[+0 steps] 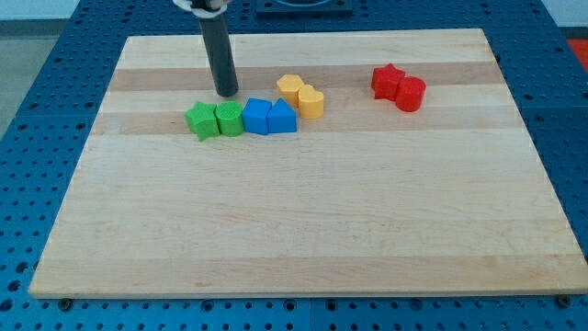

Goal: Separate the blue blocks from green blocks

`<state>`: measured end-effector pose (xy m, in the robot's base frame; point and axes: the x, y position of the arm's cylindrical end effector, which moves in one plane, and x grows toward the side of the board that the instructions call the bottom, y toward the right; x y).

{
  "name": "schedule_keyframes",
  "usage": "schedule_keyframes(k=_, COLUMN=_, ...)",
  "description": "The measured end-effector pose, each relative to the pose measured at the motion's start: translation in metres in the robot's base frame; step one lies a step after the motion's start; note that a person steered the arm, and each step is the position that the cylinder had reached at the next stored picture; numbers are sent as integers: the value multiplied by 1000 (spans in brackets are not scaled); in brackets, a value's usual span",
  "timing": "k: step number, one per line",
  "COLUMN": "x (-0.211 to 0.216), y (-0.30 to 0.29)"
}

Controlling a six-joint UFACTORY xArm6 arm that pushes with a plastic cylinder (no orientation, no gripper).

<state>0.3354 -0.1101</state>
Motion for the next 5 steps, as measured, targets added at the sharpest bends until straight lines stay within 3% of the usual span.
schedule_keyframes(k=1, x=32, y=29)
schedule_keyframes(k=3, x=34, y=81)
schedule_keyframes(k=5, x=34, y=86)
